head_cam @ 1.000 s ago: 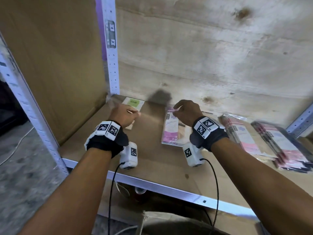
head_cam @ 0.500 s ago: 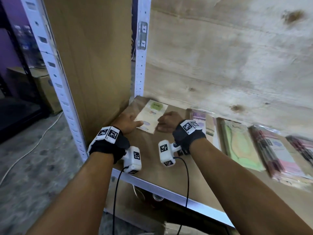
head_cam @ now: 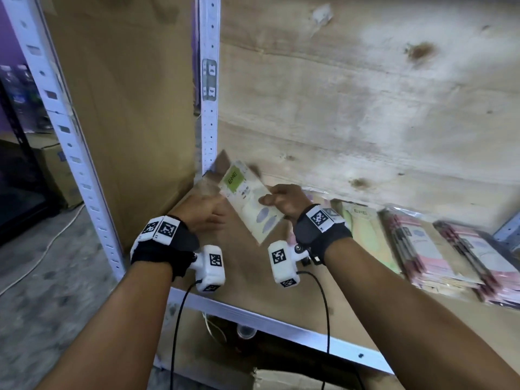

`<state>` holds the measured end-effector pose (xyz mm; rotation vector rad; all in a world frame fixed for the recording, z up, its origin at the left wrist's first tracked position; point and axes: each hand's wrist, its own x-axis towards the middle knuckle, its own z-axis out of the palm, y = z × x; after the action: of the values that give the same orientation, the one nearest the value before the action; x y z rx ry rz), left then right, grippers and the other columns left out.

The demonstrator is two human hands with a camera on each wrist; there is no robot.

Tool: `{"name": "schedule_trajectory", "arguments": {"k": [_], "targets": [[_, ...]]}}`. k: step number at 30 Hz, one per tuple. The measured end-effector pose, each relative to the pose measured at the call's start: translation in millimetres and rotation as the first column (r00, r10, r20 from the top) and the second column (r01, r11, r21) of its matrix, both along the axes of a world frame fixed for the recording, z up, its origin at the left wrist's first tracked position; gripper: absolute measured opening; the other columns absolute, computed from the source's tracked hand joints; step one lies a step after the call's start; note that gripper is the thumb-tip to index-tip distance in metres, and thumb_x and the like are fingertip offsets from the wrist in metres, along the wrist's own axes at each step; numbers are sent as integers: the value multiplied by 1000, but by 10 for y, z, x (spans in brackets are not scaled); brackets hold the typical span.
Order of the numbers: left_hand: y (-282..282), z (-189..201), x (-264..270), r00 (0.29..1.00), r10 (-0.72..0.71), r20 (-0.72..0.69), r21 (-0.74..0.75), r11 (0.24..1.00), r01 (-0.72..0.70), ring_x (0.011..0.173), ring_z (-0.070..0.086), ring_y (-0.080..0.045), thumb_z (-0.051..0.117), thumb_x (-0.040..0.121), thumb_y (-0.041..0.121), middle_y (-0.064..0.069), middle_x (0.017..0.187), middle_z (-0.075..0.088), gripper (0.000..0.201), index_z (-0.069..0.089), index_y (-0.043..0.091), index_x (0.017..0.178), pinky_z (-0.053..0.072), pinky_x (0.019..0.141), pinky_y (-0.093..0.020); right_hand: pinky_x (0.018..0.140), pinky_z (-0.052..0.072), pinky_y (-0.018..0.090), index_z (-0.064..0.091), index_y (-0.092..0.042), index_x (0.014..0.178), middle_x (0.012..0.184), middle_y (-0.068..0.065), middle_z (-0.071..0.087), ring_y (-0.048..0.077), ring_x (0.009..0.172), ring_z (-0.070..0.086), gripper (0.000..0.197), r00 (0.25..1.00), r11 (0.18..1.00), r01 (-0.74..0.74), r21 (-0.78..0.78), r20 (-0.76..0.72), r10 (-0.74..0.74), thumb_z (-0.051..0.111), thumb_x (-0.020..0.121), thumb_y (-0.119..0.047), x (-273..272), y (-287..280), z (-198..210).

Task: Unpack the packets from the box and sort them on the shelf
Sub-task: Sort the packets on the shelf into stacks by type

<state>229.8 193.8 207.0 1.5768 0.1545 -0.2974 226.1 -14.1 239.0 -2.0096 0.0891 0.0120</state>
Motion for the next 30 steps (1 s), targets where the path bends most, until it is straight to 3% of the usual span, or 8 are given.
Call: {"name": "schedule_trajectory", "arguments": {"k": [3, 7, 10, 13, 16, 20, 25, 30], "targets": [[-190, 203, -91, 995, -94, -26, -342, 936, 79, 100, 71, -36, 67, 82, 56, -27, 119, 63, 79, 45, -3, 128, 60, 81, -46, 72, 54, 34, 71, -10, 86, 74, 7, 74, 27, 71, 70, 11, 990, 983, -10, -185, 138, 37, 77, 79, -17, -235, -209, 234], [-513, 382, -187, 985, -166, -48, -580, 808, 108, 104, 67, -45, 78, 67, 54, -32, 128, 57, 96, 40, -7, 131, 60, 77, -49, 65, 43, 19, 68, -25, 79, 71, -14, 63, -1, 64, 57, 14, 929, 927, -11, -375, 340, 148, 77, 76, -15, -589, -446, 420], [-808, 404, -268, 995, -99, -15, -590, 804, 71, 102, 70, -38, 80, 75, 42, -29, 118, 63, 69, 50, -2, 120, 62, 75, -42, 75, 47, 29, 73, -18, 94, 86, -5, 60, 10, 77, 56, 20, 886, 830, -8, -558, 381, 265, 80, 76, -17, -869, -632, 477], [-1077, 307, -314, 998, -54, 35, -532, 845, 65, 100, 68, -20, 64, 93, 18, -14, 105, 70, 16, 61, 6, 101, 60, 62, -23, 90, 47, 40, 69, -34, 102, 109, 3, 57, 22, 103, 52, 35, 939, 743, -47, -668, 223, 260, 84, 70, -33, -1092, -887, 452], [-1246, 226, -352, 995, -80, 51, -461, 882, 95, 88, 69, -13, 60, 95, 10, -7, 99, 70, 6, 63, 11, 99, 57, 57, -19, 93, 44, 30, 68, -37, 104, 122, -3, 56, 12, 111, 50, 43, 969, 863, -126, -490, 125, 212, 85, 66, -49, -1311, -1225, 380], [-1418, 153, -434, 988, -139, 62, -333, 931, 151, 92, 67, -17, 66, 91, 14, -10, 114, 70, 30, 63, 9, 120, 58, 61, -22, 81, 44, 19, 67, -20, 111, 118, -1, 63, 9, 102, 56, 31, 970, 960, 123, -253, 235, -62, 75, 85, -35, -1488, -1591, 149], [-1643, 164, -498, 966, -253, 54, -295, 920, 258, 89, 70, -21, 73, 85, 15, -14, 114, 72, 37, 66, 5, 120, 61, 66, -27, 56, 43, 16, 64, -7, 116, 79, 2, 67, 11, 66, 59, 32, 993, 988, 107, 108, 28, -111, 70, 91, -28, -1570, -1865, -99], [-1859, 107, -471, 961, -254, 109, -244, 931, 273, 76, 74, -15, 72, 85, 10, -14, 108, 74, 30, 68, 3, 115, 61, 65, -25, 81, 42, 22, 65, -2, 111, 94, 1, 67, 14, 89, 60, 23, 997, 988, -63, 141, -26, 67, 65, 94, -18, -1545, -1948, -129]]}}
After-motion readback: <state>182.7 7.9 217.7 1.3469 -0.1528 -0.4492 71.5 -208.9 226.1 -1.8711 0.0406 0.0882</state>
